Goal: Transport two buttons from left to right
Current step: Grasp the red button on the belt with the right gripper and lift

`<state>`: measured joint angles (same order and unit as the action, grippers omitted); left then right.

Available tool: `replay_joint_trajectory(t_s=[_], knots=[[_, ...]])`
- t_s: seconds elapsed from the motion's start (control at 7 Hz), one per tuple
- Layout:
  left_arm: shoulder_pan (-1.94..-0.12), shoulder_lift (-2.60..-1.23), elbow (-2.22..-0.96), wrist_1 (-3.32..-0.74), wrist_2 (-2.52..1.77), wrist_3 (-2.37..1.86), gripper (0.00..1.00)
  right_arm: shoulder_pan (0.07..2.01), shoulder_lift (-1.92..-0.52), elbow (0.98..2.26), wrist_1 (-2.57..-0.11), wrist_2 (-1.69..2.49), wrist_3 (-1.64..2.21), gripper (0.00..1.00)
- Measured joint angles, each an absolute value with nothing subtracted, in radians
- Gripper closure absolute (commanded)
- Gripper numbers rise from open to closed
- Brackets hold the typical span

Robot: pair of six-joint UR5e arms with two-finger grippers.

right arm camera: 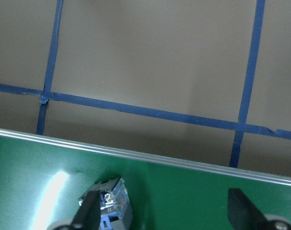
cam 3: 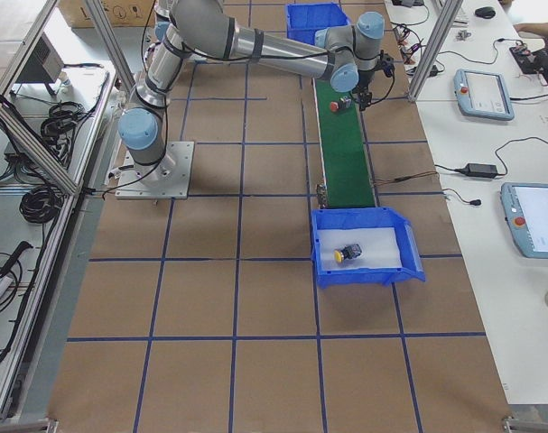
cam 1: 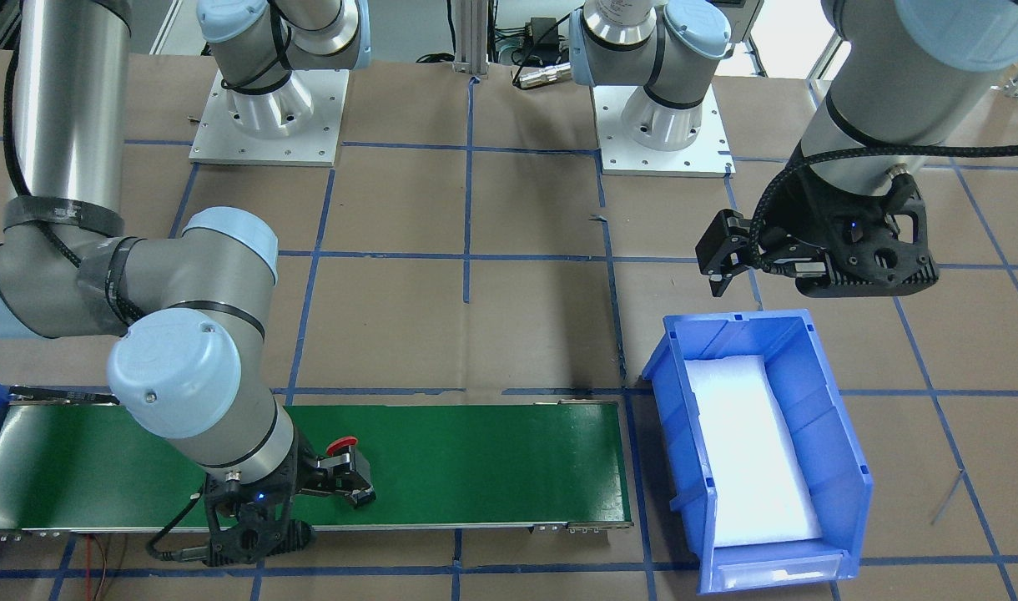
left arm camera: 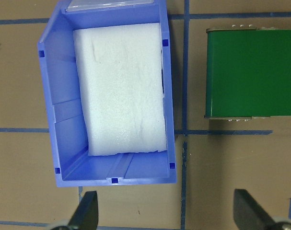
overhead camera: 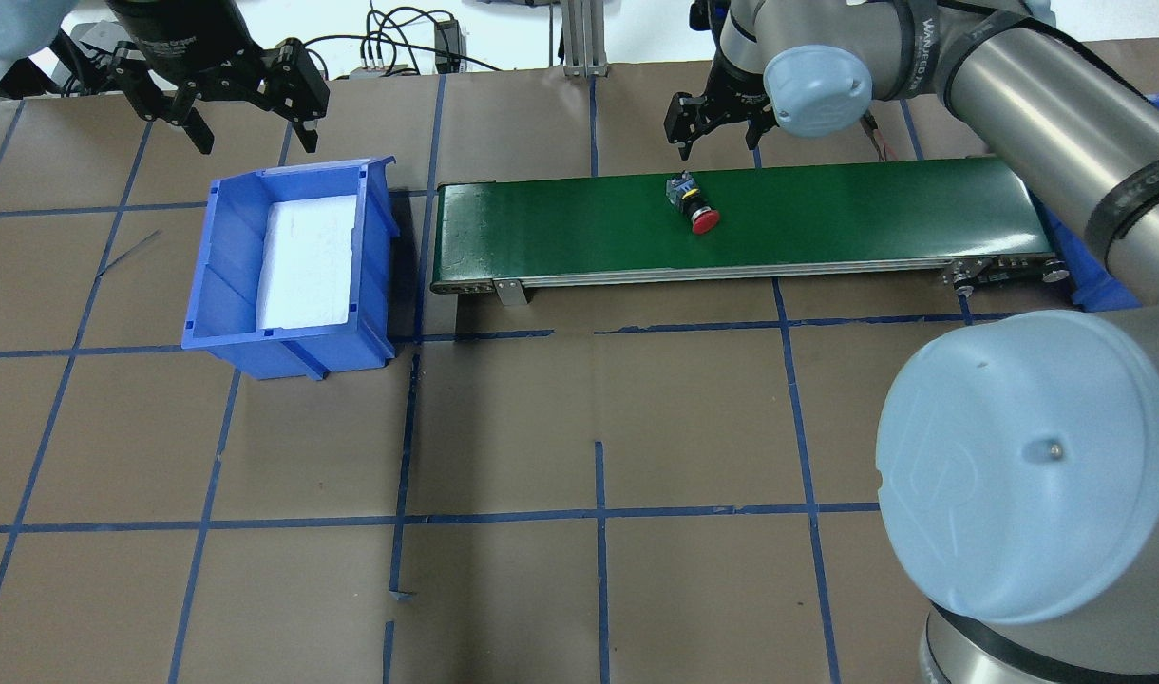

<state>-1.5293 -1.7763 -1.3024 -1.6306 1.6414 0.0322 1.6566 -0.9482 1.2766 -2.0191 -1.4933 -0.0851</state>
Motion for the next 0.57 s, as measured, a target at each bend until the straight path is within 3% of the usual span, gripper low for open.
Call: replay_joint_trajectory(t_s=[0.57], knots=[[-1.529,-1.777,-1.304,-1.631,1.642,0.032,0.00,1.672,-0.943,1.320,-2.018,-1.498,-0.090,0.04]])
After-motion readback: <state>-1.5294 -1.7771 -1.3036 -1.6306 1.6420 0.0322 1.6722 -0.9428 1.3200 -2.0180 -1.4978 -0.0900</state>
